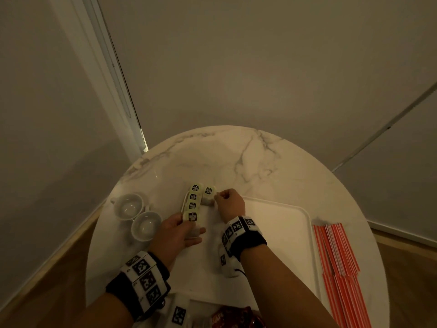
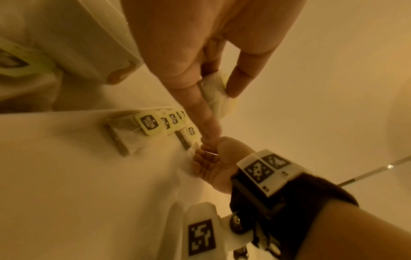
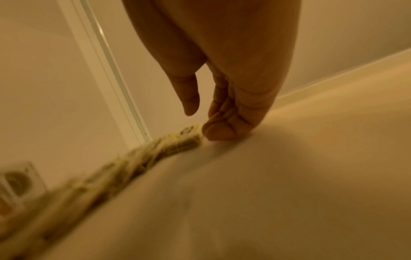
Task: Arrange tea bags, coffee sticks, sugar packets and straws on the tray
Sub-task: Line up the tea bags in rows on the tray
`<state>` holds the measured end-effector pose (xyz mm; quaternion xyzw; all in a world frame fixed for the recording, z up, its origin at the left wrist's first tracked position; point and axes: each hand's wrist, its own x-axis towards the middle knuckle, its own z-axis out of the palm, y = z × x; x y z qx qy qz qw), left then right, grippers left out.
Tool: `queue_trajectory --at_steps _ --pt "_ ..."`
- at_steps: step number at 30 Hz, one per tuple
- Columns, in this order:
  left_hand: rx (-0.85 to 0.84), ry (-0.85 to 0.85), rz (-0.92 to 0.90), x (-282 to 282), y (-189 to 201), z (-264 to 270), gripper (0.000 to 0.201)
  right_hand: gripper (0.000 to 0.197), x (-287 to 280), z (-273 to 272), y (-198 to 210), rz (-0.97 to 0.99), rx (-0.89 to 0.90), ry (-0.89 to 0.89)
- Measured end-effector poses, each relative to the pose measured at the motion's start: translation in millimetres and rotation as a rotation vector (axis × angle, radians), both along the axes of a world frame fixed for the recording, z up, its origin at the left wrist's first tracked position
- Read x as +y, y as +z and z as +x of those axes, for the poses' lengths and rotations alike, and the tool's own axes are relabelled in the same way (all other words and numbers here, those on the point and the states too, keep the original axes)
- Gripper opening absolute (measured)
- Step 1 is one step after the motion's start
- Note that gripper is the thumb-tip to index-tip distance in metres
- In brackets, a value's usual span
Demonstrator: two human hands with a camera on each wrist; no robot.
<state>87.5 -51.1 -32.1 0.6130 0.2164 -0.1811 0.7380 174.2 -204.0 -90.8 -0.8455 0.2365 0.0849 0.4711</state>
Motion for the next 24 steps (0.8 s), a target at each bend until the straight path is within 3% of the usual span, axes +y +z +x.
queue_trajectory --at_steps 2,6,8,16,20,24 --pt "-0.041 -0.019 0.050 0.5 -2.6 2.4 0.015 0.012 -1.5 -8.8 9.0 0.112 -0.044 0.000" --pt "-0.092 -0.003 0.167 -2.4 -1.3 11.9 0.010 0.007 -3.1 -38.9 37.8 0.546 -0.045 0.105" --pt "-0.104 0.003 0.186 -5.3 0.4 16.3 0.011 0.009 -2.6 -52.2 44.4 0.630 -0.065 0.157" --pt "-0.110 -0.026 0.161 -10.3 -1.8 16.8 0.007 0.028 -3.9 -65.6 39.2 0.549 -0.130 0.200" --pt "-0.079 0.044 0.201 -7.0 -2.7 6.8 0.009 0.026 -5.0 -57.1 29.1 0.396 -0.142 0.058" --pt "-0.078 -0.046 0.237 -7.0 0.6 -13.2 0.013 0.023 -0.2 -40.1 11.6 0.238 -0.077 0.011"
